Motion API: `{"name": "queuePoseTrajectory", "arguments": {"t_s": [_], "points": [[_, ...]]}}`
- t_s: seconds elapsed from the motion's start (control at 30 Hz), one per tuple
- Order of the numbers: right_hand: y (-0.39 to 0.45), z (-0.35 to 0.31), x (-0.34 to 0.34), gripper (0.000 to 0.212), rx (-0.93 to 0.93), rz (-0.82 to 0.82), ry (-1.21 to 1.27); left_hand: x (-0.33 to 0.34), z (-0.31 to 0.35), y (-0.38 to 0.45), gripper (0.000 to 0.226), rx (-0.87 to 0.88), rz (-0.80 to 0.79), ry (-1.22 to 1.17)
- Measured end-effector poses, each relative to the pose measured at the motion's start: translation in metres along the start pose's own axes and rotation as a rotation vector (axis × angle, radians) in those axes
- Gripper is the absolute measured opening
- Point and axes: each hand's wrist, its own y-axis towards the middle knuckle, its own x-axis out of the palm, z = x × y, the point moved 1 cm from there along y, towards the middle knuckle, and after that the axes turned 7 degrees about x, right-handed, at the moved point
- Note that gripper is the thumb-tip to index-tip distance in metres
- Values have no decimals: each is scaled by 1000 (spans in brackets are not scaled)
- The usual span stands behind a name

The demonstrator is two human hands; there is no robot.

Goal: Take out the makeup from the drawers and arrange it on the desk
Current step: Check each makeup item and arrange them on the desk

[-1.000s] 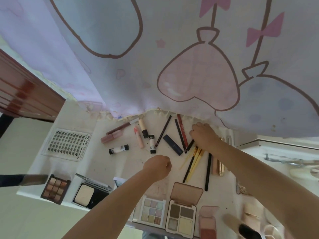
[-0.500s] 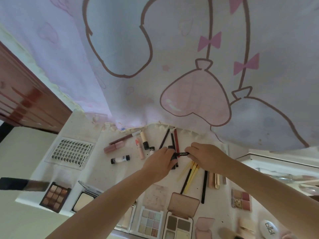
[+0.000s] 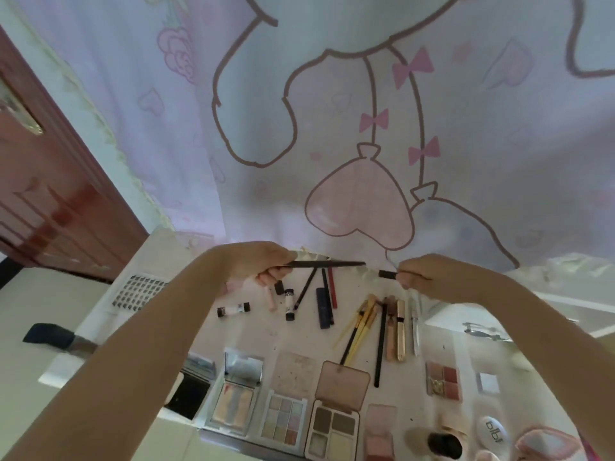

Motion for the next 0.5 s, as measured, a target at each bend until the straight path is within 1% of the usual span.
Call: {"name": "queuePoseTrajectory", "arguments": {"t_s": [0.07,0.1,0.17,0.27,0.33,0.43,0.5], "points": [[-12,9,-7,32,83,90,34,-12,2,-4,45,-19,101,-2],[-14,8,-7,32,92,135,41,-11,5,-4,44,-18,107,22],[-13,-1,-4,31,63,221,27,0,9,0,42,4,66,33],[-11,-10,-1,21,48,348,56,16,11,7,41,19,19,32],[-14,-6,-2,24,73,368,96,17,10,7,41,25,2,20],[-20,-3,-1,19,102,348,151,18,6,4,41,37,-7,-15],[-21,-2,3,19,105,332,148,23,4,5,40,54,-8,-8]]}}
